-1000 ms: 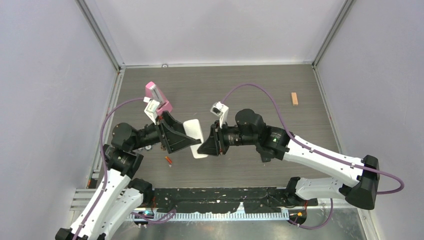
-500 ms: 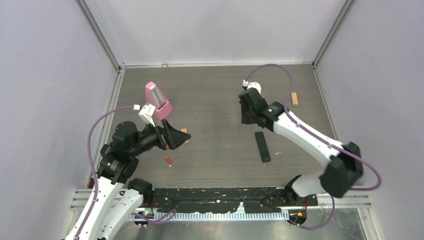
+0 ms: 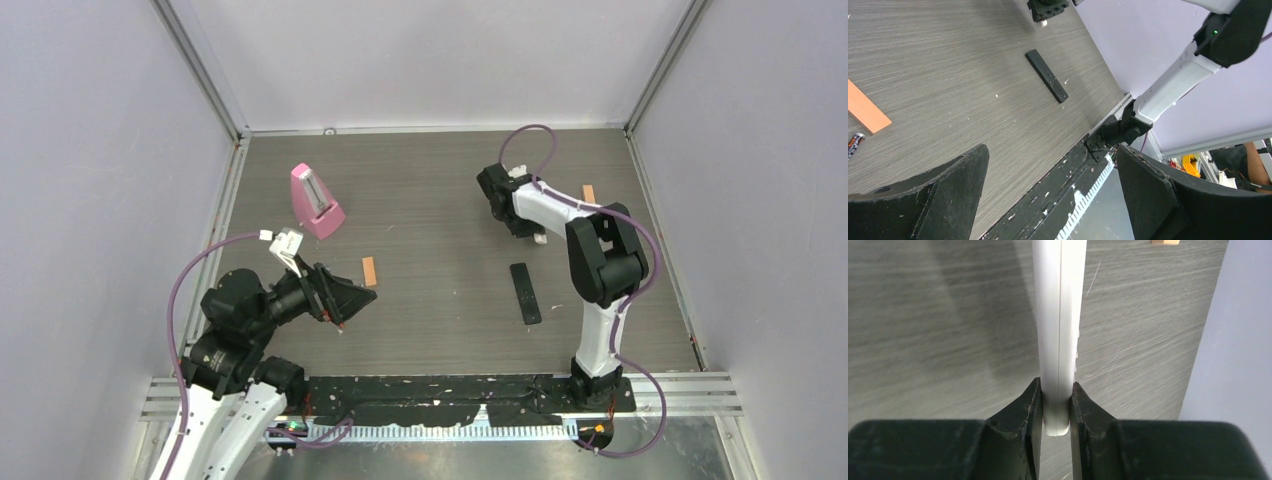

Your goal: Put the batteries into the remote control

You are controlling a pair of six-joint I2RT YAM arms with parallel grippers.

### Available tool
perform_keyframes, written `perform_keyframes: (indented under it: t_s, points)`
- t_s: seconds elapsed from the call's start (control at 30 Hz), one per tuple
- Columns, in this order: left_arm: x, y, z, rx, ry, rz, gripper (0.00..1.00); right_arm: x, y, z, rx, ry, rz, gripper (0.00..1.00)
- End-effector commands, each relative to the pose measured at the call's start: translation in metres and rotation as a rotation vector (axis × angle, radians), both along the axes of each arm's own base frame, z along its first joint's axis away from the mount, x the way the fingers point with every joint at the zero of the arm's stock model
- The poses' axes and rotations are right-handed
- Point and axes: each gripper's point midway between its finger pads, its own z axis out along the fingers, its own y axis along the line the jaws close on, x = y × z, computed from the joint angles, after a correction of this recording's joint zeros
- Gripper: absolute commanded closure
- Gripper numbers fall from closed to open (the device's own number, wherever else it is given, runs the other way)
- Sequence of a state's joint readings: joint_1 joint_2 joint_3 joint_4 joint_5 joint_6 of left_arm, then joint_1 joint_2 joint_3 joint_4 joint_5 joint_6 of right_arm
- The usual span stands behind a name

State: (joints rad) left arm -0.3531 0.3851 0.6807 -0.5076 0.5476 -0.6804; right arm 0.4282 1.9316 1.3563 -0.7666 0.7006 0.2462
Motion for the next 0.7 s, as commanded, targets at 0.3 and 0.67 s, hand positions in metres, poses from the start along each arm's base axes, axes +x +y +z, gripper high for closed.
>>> perform_keyframes:
  t_s: [0.3, 0.67]
  points:
    - [-0.005, -0.003, 0.009, -0.007, -0.039, -0.042, 0.0, 0.034, 0.006, -0.015, 0.005, 0.078, 0.054, 0.79]
    - [-0.008, 0.002, 0.004, 0.005, -0.046, -0.018, 0.0, 0.028, 0.026, -0.019, 0.142, 0.099, 0.093, 0.53]
